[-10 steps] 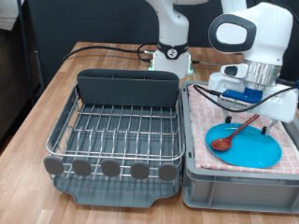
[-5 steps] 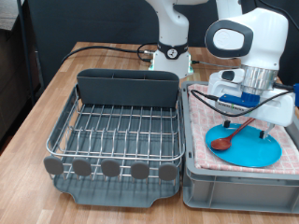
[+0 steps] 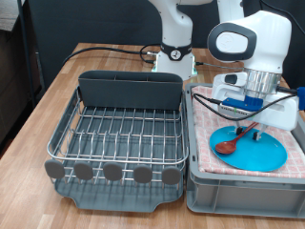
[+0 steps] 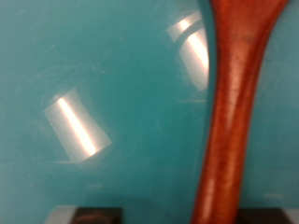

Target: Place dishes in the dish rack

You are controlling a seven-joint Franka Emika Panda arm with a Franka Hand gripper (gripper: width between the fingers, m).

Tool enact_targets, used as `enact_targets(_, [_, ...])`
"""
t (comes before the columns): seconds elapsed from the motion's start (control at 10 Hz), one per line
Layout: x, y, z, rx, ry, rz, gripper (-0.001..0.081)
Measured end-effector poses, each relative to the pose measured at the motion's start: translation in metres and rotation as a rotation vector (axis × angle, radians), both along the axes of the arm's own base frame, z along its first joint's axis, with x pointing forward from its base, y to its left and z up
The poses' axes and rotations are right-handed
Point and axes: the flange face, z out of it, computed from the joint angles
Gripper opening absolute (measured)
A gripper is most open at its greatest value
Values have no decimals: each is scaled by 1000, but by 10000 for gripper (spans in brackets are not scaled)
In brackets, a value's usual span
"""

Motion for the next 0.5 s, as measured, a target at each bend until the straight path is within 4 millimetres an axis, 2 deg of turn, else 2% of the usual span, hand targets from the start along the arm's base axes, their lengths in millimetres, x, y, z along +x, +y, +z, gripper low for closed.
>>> enact_targets(0.1, [0,0,0,-1,0,-1,148])
enact_targets(0.2, [1,-1,0,-4,2,-1,148])
enact_targets(0.3, [2,-1,2,-10,3,4,87])
enact_targets(0.5, [6,-2,15,-32,5,8,87])
